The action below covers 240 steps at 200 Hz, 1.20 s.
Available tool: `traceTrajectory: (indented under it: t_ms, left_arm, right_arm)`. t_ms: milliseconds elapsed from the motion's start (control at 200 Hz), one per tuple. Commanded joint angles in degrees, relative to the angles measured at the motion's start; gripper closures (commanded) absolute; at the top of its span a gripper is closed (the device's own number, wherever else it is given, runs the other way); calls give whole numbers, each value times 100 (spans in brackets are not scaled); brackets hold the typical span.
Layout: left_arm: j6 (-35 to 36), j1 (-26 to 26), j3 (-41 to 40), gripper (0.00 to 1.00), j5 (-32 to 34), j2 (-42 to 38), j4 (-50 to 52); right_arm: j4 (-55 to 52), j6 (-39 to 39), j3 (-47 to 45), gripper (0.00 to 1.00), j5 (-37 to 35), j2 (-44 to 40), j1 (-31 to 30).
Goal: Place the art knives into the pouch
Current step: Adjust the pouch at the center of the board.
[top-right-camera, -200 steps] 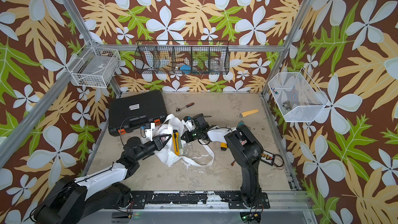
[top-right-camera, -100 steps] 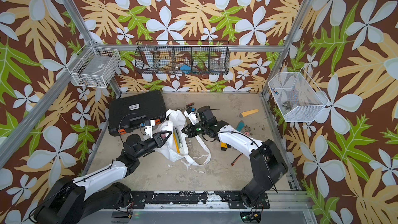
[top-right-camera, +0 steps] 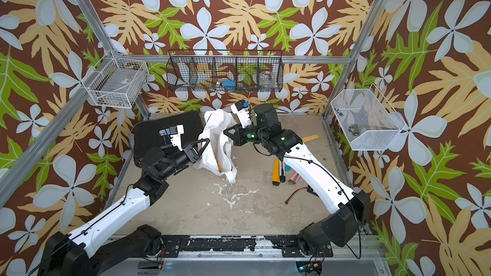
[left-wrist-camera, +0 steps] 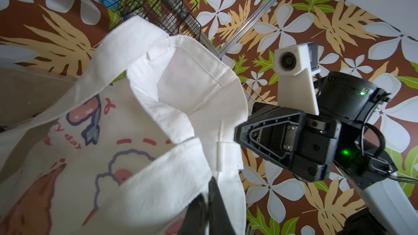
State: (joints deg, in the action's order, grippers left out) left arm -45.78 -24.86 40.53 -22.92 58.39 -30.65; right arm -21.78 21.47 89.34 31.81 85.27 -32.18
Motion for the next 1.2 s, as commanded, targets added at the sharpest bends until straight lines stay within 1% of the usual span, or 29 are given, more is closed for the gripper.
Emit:
traceTrajectory:
  t_ms: [0,125,180,245,316,391,441,516,551,636,656,696,731,781,821,917,957,1057,1197]
  left_arm:
    - [295,8,516,100,107,-123,606]
    - [523,8,1137,100,137,-225,1203]
    - [717,8,1315,100,287,-264,1484]
    - [851,15,1409,100,444,-260,1652]
    - [894,60,1478,100,454,-196,1725]
    - [882,70,1476,100,483,-190,1712]
    - [829,69,1397,100,460,-211,1665]
    - [711,74,1067,100,336,-259,1506]
    - [643,70,776,100,260,-283,1390]
    - [413,60,30,100,141,-411,1000]
    - [372,48,-136,100,141,-451,920]
    - [326,11,-432,100,143,-535,753]
    - [324,-37,-641,100,155,-575,694]
    - [333,-66,-877,100,147,-609,617]
    - [318,-79,-1047,100,155,-610,519]
    - [254,-122,-1329,100,149,-530,223]
    - [254,-162,-1406,100,141,-469,109]
    - [171,-228,-1618,100,99,-345,-261]
    - [136,-282,-1780,100,103,-351,-529]
  right_arm:
    - [-458,-172,309,100,-192,43,71]
    - [-679,-253,539,100,-192,68,311]
    - [-737,-291,589,100,-145,89,422]
    - [-704,-262,608,100,-105,146,522]
    - [-756,-303,668,100,-35,337,537]
    - [-821,-390,590,100,-171,502,537]
    - [-852,-423,405,100,-335,531,536]
    - [-727,-440,-222,100,-530,393,529]
    - [-690,-451,-561,100,-809,297,512]
    - [-697,-465,-1313,100,-1769,61,507]
    - [-708,-469,-1449,94,-1982,28,511]
    - [-781,-454,-1666,73,-2492,-38,509]
    - [-896,-422,-1778,60,-2897,-74,509]
    - [-1040,-370,-1887,49,-3378,-167,508]
    - [-1064,-295,-1996,43,-3667,-271,510]
    - [-891,-198,-2350,37,-4137,-512,511]
    - [-835,-197,-2459,36,-4179,-490,536]
    - [-1002,-172,-2483,36,-4271,-37,592]
    - [-971,-93,-2621,36,-4143,556,617]
